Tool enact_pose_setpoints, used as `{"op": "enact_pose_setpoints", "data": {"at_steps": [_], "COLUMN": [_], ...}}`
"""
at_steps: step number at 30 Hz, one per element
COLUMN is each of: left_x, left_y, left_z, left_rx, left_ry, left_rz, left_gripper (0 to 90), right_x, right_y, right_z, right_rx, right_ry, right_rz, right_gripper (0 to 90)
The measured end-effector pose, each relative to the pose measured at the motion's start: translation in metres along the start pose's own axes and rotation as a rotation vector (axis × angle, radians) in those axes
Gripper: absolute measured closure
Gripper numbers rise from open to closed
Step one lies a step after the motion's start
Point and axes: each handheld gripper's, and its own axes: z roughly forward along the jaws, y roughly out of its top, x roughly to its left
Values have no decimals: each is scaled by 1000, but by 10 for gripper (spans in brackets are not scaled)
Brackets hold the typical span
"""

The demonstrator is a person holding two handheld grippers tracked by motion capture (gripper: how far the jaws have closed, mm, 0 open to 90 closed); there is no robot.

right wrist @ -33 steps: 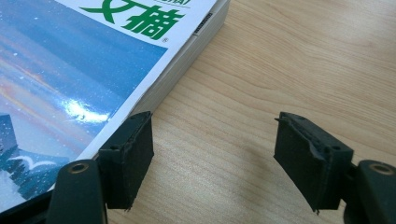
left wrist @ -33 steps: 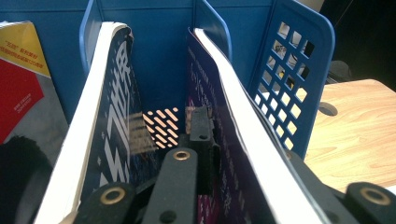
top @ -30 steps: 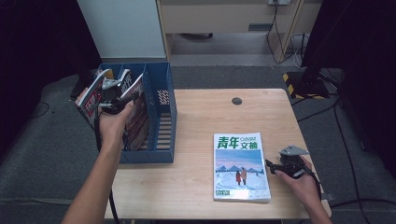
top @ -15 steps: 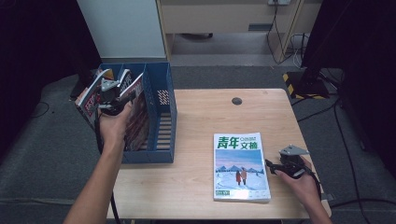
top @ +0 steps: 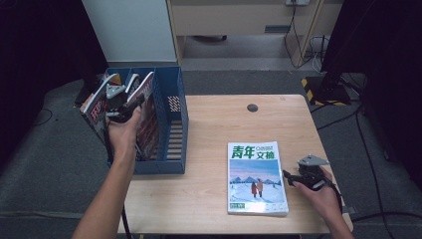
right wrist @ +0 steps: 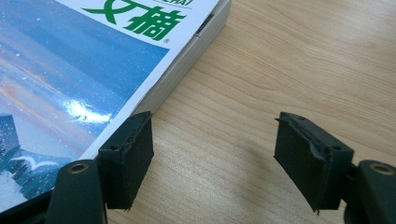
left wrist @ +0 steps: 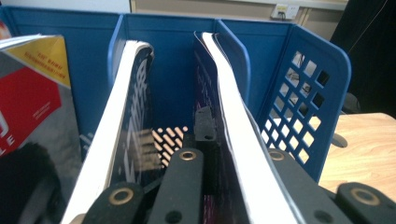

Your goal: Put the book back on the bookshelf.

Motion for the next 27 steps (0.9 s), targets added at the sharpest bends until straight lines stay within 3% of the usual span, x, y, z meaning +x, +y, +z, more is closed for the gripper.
{"op": "enact_pose_setpoints", "data": {"at_steps": [14, 27], "left_x": [-10, -9], "left_y": [-2, -13], "left_z": [4, 9], "left_rx": [-15, -35], "left_ry": [15, 18], "left_rz": [17, 8], "left_gripper": [832, 831], "right_x": [0, 0], "right_y": [0, 0], "right_z": [0, 0], "right_rx": [-7, -2], "right_ry": [0, 2], "right_rz": [4, 1], "right_gripper": [283, 283]}}
